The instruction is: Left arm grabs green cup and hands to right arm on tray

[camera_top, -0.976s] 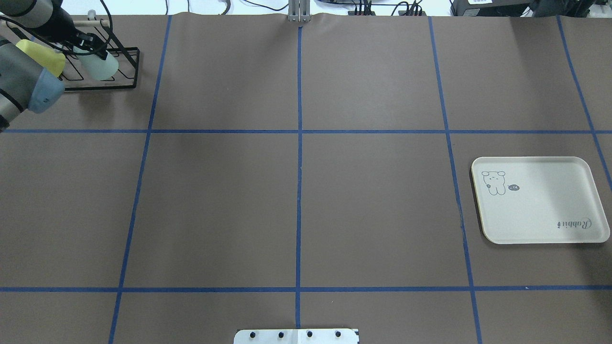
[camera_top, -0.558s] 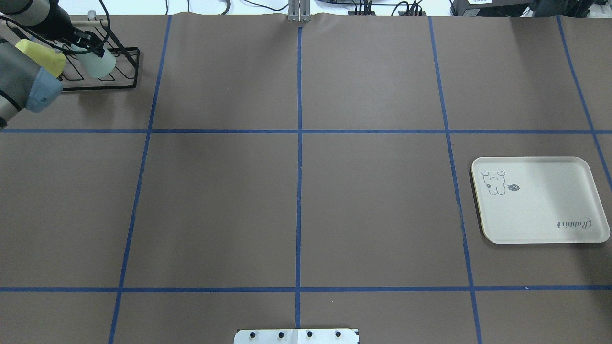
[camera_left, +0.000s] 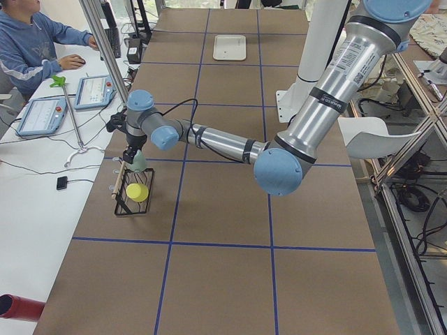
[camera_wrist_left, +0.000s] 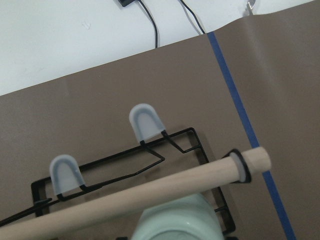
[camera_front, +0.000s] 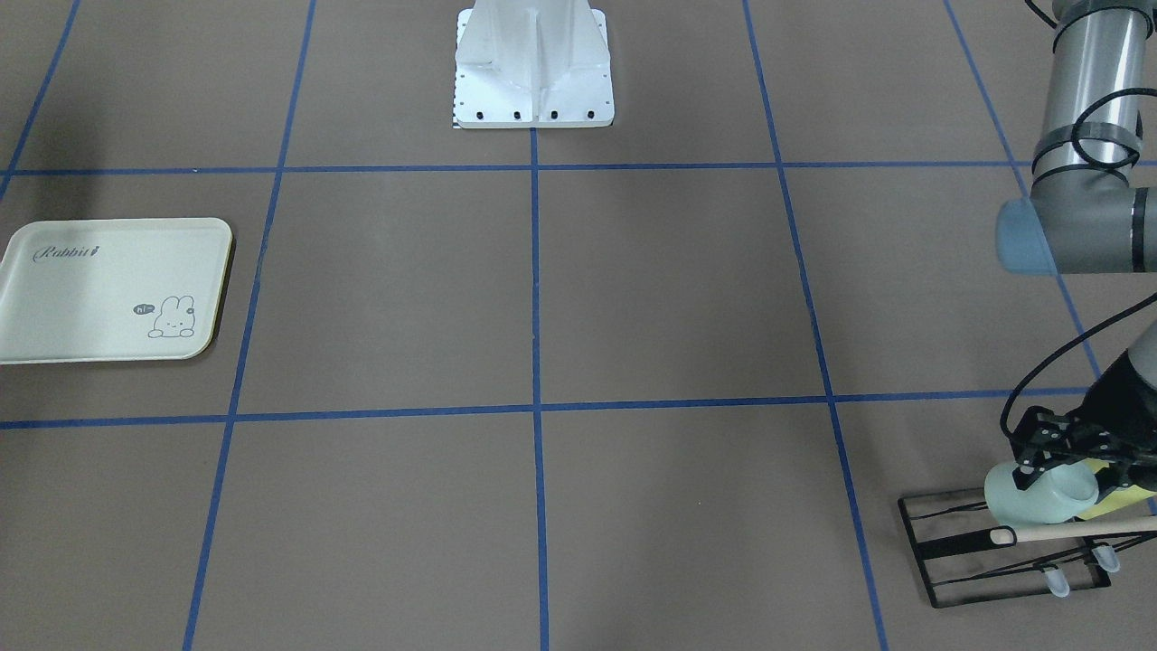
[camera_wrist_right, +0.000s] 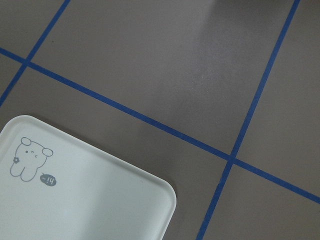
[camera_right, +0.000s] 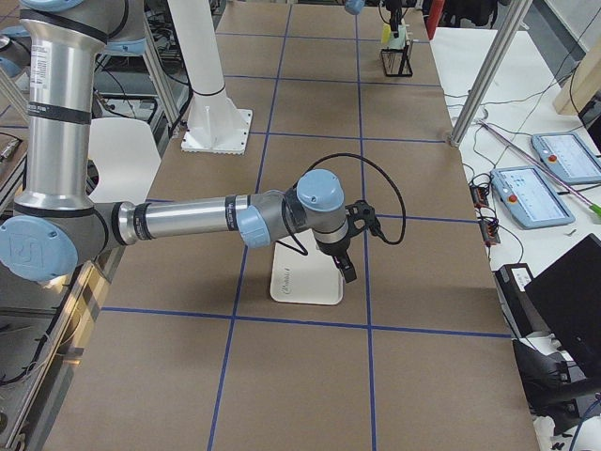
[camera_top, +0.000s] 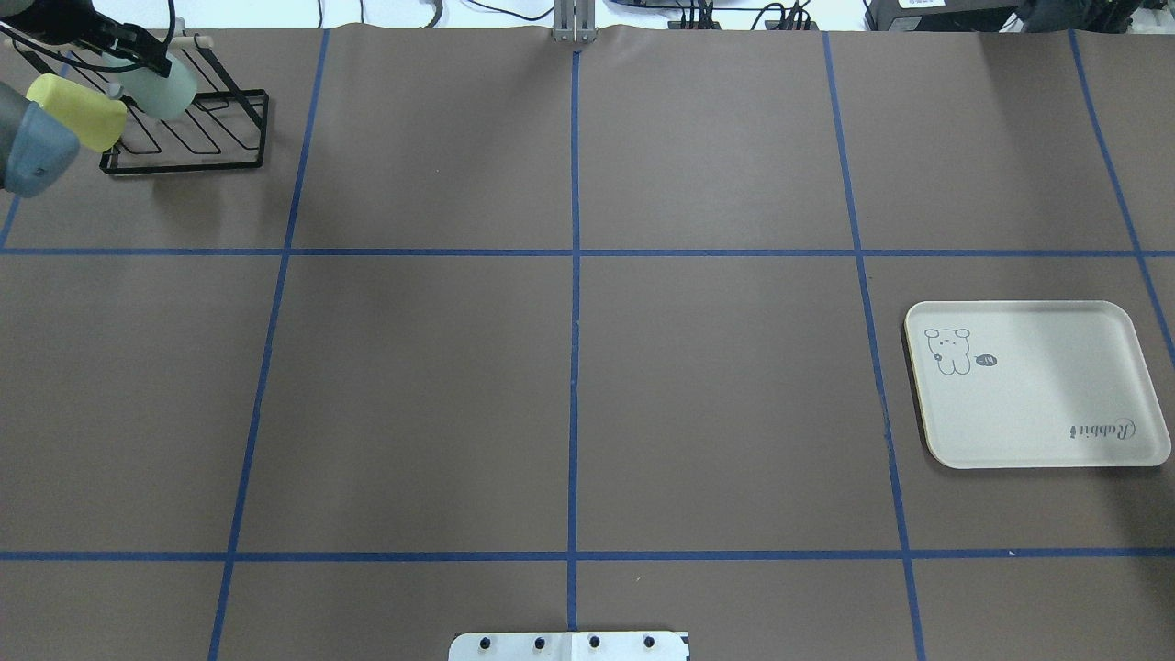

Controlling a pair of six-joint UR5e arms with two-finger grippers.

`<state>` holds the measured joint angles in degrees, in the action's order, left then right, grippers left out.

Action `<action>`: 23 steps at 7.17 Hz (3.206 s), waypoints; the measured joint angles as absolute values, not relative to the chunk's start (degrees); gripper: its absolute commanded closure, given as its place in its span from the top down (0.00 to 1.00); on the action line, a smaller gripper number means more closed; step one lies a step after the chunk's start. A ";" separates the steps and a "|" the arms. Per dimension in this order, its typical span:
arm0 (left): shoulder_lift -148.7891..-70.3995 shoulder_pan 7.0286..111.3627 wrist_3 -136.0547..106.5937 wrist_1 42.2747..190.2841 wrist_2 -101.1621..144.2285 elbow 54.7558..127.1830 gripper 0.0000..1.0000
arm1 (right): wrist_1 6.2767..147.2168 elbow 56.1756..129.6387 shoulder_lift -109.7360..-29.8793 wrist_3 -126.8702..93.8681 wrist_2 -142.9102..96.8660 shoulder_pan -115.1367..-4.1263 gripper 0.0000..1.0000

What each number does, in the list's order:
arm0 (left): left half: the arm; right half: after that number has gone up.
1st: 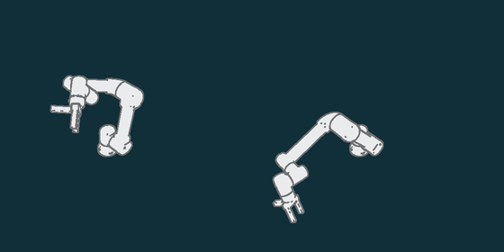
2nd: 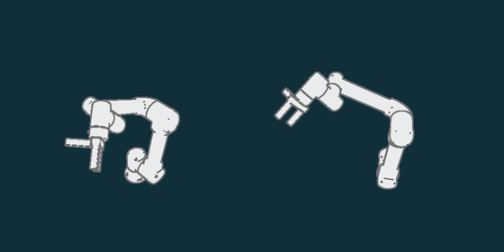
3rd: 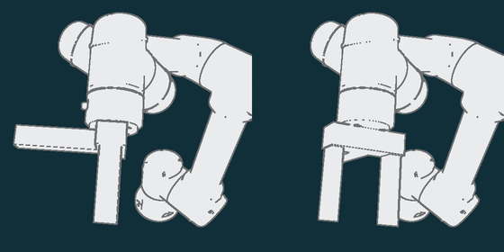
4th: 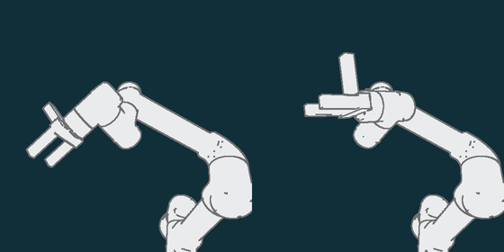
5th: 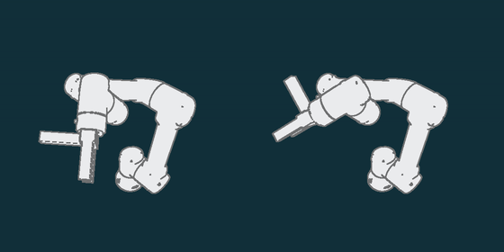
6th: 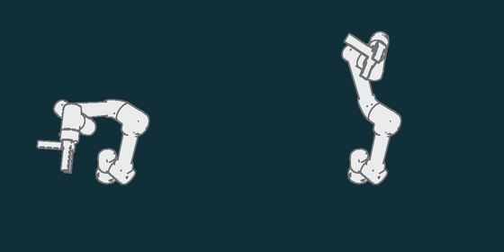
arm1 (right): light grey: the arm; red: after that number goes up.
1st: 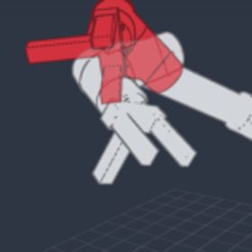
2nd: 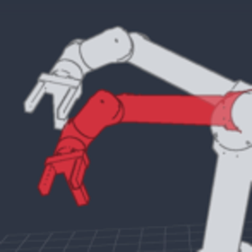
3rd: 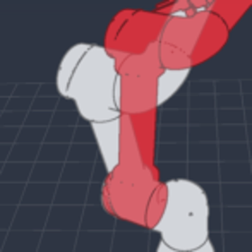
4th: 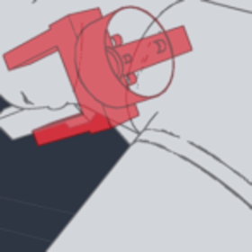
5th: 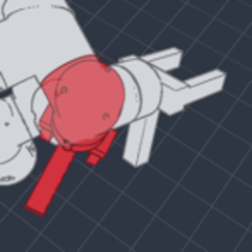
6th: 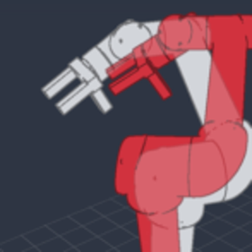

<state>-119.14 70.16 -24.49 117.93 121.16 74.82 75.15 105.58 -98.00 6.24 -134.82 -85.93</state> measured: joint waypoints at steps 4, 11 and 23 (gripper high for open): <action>-115.08 76.03 -26.15 117.97 134.36 83.39 0.00 | 75.13 106.40 -97.84 5.56 -136.76 -85.93 0.99; -116.54 70.55 -51.23 118.81 135.53 95.00 0.00 | 43.64 106.15 -94.87 -38.84 -140.96 -74.24 0.99; -122.96 54.87 -98.09 137.12 135.53 112.48 0.00 | -18.25 104.82 -77.07 -95.31 -87.59 -29.39 0.99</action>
<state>-122.96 54.87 -98.09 137.12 135.53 112.48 -18.25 104.82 -77.07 -95.31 -87.59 -29.39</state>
